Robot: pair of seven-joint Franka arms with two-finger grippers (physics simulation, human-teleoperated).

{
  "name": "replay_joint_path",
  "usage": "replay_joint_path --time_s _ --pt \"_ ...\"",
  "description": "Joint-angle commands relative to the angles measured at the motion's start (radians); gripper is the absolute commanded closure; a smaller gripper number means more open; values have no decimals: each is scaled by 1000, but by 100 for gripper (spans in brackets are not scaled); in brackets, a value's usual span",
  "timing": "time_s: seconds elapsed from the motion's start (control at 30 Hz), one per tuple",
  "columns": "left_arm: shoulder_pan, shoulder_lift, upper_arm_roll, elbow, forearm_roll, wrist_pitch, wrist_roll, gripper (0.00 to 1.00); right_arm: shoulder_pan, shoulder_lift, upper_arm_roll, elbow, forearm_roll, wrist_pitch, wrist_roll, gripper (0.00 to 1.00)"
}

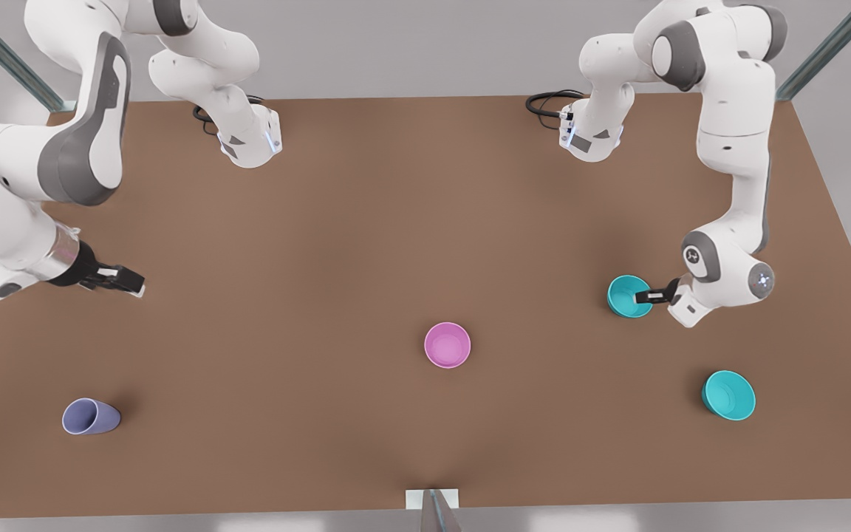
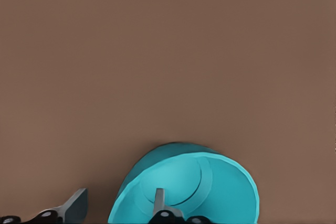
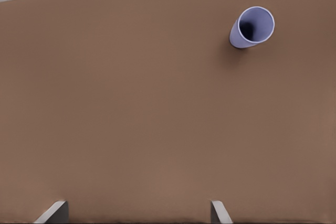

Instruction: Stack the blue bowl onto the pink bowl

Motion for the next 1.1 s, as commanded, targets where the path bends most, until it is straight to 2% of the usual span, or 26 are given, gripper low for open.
replay_joint_path --time_s 0.0,0.07,0.1,0.13,0.2,0.3,0.33,0.4,0.47,0.53,0.63,1.07 --pt "-2 -2 0 0 -3 19 129 76 0 1 -3 13 -36 -135 -417 0" --pt "-2 -10 0 0 -3 17 127 79 -31 -8 23 7 -99 -138 -417 0" --pt "-2 -17 0 0 -3 5 127 79 -338 -35 315 10 -101 -142 -418 0" --pt "-2 -17 0 0 -3 2 127 79 -427 -28 417 36 -117 -165 -418 0" --pt "-7 -37 -4 3 -3 -1 110 79 -407 -12 421 51 -165 -170 -417 0" --pt "-140 -168 -3 20 3 -92 -193 79 -405 -9 421 64 -165 -170 -417 0" --pt "-166 -203 -69 71 3 -115 -316 79 -404 -6 422 65 -167 -170 -417 0" --pt "-188 -174 -190 193 16 -168 -529 79 -393 -3 424 65 -167 -170 -417 0" --pt "-347 -57 -195 411 157 -312 -816 79 -376 6 424 65 -179 -170 -415 0" --pt "-481 157 -195 752 174 -467 -1083 79 -376 7 424 71 -180 -170 -415 0" --pt "-534 315 -190 954 172 -467 -1223 79 -375 9 424 71 -179 -170 -415 0" --pt "-502 405 -187 991 172 -385 -1189 79 -358 23 424 71 -179 -170 -415 0"
